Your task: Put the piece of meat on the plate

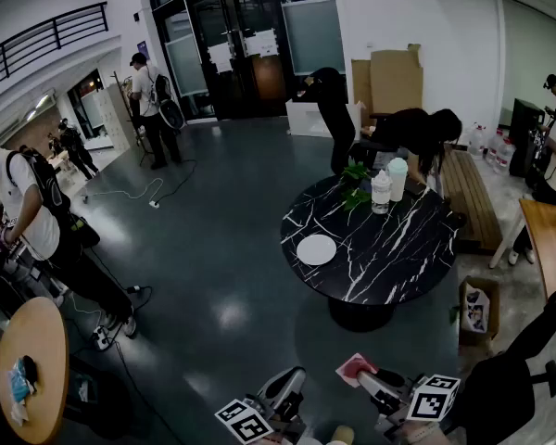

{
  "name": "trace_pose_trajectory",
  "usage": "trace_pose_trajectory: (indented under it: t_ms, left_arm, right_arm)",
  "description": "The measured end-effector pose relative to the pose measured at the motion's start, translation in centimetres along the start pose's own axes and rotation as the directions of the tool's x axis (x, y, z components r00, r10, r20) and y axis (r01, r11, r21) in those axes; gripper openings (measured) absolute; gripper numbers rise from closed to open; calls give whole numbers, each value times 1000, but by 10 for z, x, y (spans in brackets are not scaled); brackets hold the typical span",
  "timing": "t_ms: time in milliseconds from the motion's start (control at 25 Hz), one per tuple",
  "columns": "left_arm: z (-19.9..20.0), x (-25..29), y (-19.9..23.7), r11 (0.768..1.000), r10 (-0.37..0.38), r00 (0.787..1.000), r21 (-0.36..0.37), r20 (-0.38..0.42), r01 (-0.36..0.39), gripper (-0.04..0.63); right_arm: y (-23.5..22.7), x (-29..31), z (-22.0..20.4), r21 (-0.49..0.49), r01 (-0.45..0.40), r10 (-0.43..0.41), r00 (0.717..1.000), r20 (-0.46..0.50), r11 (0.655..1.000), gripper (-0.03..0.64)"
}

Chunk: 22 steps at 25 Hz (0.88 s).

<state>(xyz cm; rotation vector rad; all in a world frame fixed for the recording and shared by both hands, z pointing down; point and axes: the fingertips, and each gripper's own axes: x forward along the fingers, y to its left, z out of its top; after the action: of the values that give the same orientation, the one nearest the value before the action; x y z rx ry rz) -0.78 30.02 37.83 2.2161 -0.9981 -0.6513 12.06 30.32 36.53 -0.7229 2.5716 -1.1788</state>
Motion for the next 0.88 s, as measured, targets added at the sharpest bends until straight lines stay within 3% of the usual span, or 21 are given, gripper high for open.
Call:
trace_pose_trajectory:
  t_ms: [280,480,720,880]
  left_arm:
    - [1,10,8,999,25,1000,-19,-17,-26,9]
    - [-14,25,36,999,35,997,-19,-63,-36,9]
    - [-20,60,64,996,19,994,-87,-107,-28,9]
    - [-4,99,86,997,-25,992,-81,-121,15,9]
  right_arm:
    - [-16,5,4,32,-14,14,1000,-3,999,84]
    - [-49,11,4,74,29,-29,1000,7,997,84]
    - [-78,27,18,100,80,-80,997,-4,992,84]
    - [-98,48,45,85,103,-104,995,1,991,84]
